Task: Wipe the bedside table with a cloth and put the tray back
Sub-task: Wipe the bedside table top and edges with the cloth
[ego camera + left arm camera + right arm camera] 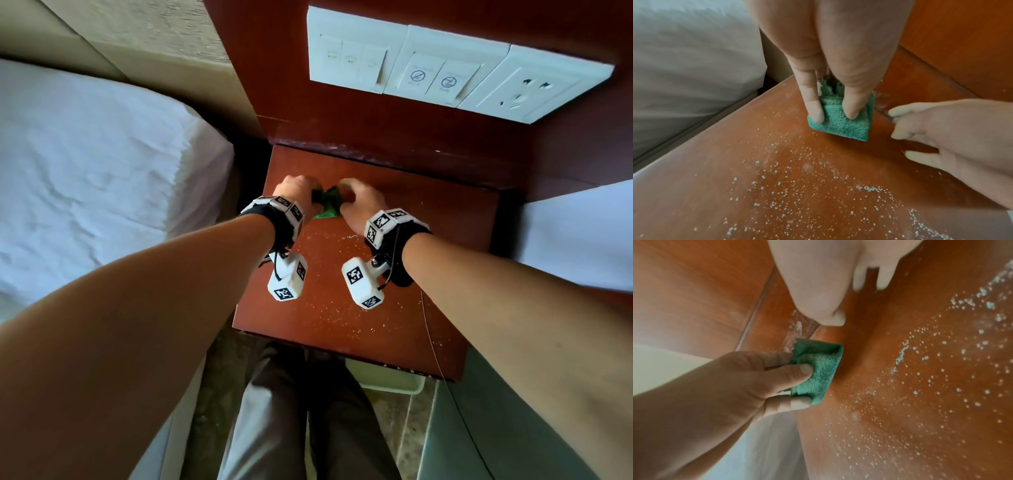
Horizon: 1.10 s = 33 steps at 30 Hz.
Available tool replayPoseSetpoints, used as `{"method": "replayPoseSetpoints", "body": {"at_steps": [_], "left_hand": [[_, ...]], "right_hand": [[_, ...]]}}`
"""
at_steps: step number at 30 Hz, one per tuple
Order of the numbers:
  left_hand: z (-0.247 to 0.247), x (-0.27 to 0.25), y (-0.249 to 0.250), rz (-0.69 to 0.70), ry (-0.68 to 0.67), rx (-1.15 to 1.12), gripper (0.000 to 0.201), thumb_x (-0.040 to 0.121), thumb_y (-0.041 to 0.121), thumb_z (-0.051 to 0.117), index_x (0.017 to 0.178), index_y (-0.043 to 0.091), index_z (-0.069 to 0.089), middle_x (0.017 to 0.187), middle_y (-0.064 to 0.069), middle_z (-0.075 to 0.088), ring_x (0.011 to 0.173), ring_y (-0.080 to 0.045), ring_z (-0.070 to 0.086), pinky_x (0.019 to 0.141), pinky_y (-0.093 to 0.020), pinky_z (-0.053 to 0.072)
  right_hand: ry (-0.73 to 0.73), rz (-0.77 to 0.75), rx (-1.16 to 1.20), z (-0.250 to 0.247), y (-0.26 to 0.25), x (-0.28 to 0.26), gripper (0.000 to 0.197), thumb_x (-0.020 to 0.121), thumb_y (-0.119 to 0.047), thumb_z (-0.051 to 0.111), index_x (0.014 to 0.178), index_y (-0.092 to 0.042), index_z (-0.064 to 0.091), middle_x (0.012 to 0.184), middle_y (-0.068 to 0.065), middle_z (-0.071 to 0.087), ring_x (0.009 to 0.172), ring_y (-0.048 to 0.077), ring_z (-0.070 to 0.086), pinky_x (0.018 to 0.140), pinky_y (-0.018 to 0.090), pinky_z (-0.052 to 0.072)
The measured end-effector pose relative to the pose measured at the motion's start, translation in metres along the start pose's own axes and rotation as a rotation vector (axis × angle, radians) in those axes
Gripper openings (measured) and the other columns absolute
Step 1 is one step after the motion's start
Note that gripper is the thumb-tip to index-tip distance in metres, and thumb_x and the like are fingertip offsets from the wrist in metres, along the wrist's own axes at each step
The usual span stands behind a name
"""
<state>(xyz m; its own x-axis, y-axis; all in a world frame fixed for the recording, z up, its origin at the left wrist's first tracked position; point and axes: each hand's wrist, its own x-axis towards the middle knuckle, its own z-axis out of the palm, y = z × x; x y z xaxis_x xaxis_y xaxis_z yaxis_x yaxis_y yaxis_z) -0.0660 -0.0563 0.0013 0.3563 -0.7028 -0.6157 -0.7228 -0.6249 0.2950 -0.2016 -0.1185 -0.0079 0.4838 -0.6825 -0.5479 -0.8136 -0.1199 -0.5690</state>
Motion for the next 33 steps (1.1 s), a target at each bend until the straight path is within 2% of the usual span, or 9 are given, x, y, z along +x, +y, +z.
{"method": "replayPoseSetpoints", "body": {"at_steps": [4, 7, 12, 15, 18, 20, 24, 28, 33], "left_hand": [[0.0, -0.006, 0.024, 0.019, -0.01, -0.005, 0.036, 0.081, 0.031, 0.072, 0.116, 0.025, 0.064, 0.108, -0.008, 0.065, 0.092, -0.028, 0.064, 0.069, -0.029, 0.049], [0.005, -0.007, 0.048, 0.055, -0.037, 0.019, 0.04, 0.081, 0.035, 0.073, 0.118, 0.021, 0.065, 0.109, -0.009, 0.066, 0.094, -0.028, 0.065, 0.074, -0.031, 0.051], [0.032, -0.009, 0.083, 0.164, -0.089, -0.01, 0.039, 0.081, 0.035, 0.072, 0.117, 0.022, 0.063, 0.105, -0.006, 0.067, 0.092, -0.026, 0.065, 0.073, -0.03, 0.052], [0.049, -0.007, 0.098, 0.196, -0.117, -0.001, 0.048, 0.08, 0.035, 0.074, 0.123, 0.023, 0.056, 0.112, -0.005, 0.066, 0.096, -0.025, 0.065, 0.082, -0.036, 0.056], [0.062, -0.005, 0.107, 0.227, -0.15, 0.091, 0.075, 0.078, 0.034, 0.077, 0.142, 0.023, 0.038, 0.14, -0.007, 0.045, 0.126, -0.028, 0.047, 0.101, -0.041, 0.047], [0.069, -0.007, 0.109, 0.255, -0.141, 0.196, 0.089, 0.075, 0.04, 0.079, 0.146, 0.022, 0.029, 0.148, -0.007, 0.03, 0.136, -0.031, 0.031, 0.108, -0.046, 0.039], [0.085, -0.012, 0.114, 0.267, -0.117, 0.335, 0.119, 0.065, 0.048, 0.084, 0.152, 0.022, 0.008, 0.158, -0.005, 0.007, 0.146, -0.035, 0.007, 0.114, -0.054, 0.023], [0.099, -0.015, 0.119, 0.212, -0.169, 0.413, 0.142, 0.058, 0.055, 0.085, 0.152, 0.02, -0.015, 0.16, -0.007, -0.018, 0.147, -0.035, -0.013, 0.116, -0.058, 0.007], [0.114, -0.016, 0.117, 0.194, -0.212, 0.454, 0.153, 0.048, 0.058, 0.087, 0.15, 0.022, -0.021, 0.155, -0.008, -0.032, 0.144, -0.036, -0.022, 0.113, -0.064, 0.003]], "right_hand": [[-0.113, -0.095, -0.03, -0.015, 0.0, -0.019, 0.033, 0.081, -0.007, 0.059, 0.111, -0.019, 0.062, 0.097, 0.006, 0.07, 0.087, 0.028, 0.065, 0.074, 0.035, 0.055], [-0.12, -0.055, -0.061, -0.025, 0.015, -0.025, 0.025, 0.077, -0.011, 0.066, 0.101, -0.019, 0.062, 0.084, 0.001, 0.066, 0.077, 0.023, 0.063, 0.063, 0.027, 0.045], [-0.1, 0.026, -0.112, -0.049, 0.063, -0.034, 0.019, 0.079, -0.018, 0.068, 0.098, -0.018, 0.069, 0.092, 0.004, 0.071, 0.088, 0.024, 0.064, 0.07, 0.026, 0.045], [-0.051, 0.113, -0.076, -0.068, 0.099, -0.043, 0.029, 0.077, -0.019, 0.073, 0.107, -0.022, 0.07, 0.099, -0.001, 0.071, 0.093, 0.019, 0.064, 0.077, 0.024, 0.046], [0.03, 0.188, -0.123, -0.086, 0.131, -0.054, 0.04, 0.075, -0.022, 0.075, 0.114, -0.023, 0.066, 0.108, 0.0, 0.07, 0.102, 0.02, 0.064, 0.081, 0.024, 0.047], [0.083, 0.25, -0.153, -0.096, 0.151, -0.06, 0.046, 0.076, -0.023, 0.075, 0.121, -0.021, 0.063, 0.115, 0.003, 0.069, 0.106, 0.023, 0.064, 0.086, 0.026, 0.049], [0.181, 0.371, -0.122, -0.11, 0.186, -0.07, 0.048, 0.078, -0.021, 0.071, 0.124, -0.019, 0.061, 0.116, 0.005, 0.068, 0.102, 0.023, 0.065, 0.08, 0.02, 0.045], [0.303, 0.413, -0.097, -0.116, 0.208, -0.077, 0.045, 0.082, -0.016, 0.063, 0.127, -0.017, 0.059, 0.122, 0.007, 0.065, 0.109, 0.025, 0.062, 0.089, 0.026, 0.048], [0.449, 0.327, -0.134, -0.114, 0.216, -0.075, 0.032, 0.085, -0.01, 0.058, 0.116, -0.01, 0.064, 0.118, 0.013, 0.059, 0.108, 0.031, 0.058, 0.09, 0.031, 0.047]]}}
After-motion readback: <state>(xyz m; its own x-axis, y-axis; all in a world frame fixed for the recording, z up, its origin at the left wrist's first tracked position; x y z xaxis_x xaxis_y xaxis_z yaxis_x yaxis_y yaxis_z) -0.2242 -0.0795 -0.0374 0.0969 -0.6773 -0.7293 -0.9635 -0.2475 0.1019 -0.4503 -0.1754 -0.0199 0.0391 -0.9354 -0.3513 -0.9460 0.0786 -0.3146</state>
